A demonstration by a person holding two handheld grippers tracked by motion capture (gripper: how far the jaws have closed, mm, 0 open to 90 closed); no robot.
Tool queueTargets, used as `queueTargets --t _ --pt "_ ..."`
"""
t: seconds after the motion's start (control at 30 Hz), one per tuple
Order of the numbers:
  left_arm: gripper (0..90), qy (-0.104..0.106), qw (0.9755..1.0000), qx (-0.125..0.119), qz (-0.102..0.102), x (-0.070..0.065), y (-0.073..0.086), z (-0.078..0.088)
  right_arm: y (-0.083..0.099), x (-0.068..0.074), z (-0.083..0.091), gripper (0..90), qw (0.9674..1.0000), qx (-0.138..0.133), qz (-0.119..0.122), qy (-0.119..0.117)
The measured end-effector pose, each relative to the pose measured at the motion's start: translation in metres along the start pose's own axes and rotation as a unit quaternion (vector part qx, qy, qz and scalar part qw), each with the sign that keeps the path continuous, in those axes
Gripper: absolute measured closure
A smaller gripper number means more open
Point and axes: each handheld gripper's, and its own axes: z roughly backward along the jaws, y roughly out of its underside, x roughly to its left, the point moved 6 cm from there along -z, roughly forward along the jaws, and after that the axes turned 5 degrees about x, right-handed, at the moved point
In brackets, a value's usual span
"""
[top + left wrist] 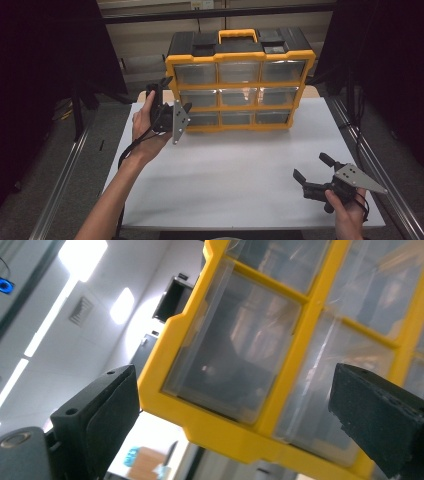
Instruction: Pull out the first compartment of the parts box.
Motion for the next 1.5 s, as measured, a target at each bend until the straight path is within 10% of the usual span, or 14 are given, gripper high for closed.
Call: queueTargets --t 0.2,0.4,0.6,0.77,1.0,1.03,1.17,1.33,1.5 --pt "8.6 -0.013 0.9992 0.021 -0.031 -0.005 -0.001 -0.014 0.002 -0.001 -0.001 0.0 1.0 0.009 0.004 -0.002" --pt "14.0 -0.029 0.9924 0.028 -0.117 -0.013 -0.001 -0.029 0.003 -0.001 -0.001 0.0 0.9999 0.009 0.005 -0.005" --pt "17.8 -0.038 0.9902 0.039 -0.128 -0.006 0.001 -0.037 0.002 0.0 0.0 0.0 0.9999 0.008 0.005 -0.005" --pt "24.5 -0.061 0.9807 0.052 -0.179 0.002 0.004 -0.047 0.001 0.001 0.0 0.4 1.0 0.002 0.006 -0.007" --pt "38.7 -0.05 0.9789 0.058 -0.189 0.002 0.008 -0.053 0.001 0.0 0.001 0.5 1.0 0.0 0.006 -0.006" --pt "39.8 -0.051 0.9758 0.063 -0.203 0.002 0.009 -0.054 0.001 0.001 0.002 0.5 1.0 0.001 0.006 -0.006" --pt "42.5 -0.043 0.9781 0.063 -0.194 0.004 0.01 -0.057 0.001 0.001 0.001 0.5 0.9999 0.004 0.008 -0.008" --pt "45.0 -0.061 0.9735 0.067 -0.21 0.004 0.009 -0.057 0.002 0.002 0.001 0.5 0.9999 0.006 0.008 -0.011" --pt "54.7 -0.067 0.9751 0.071 -0.199 0.006 0.008 -0.057 0.002 0.002 0.001 0.5 0.9999 0.006 0.008 -0.012"
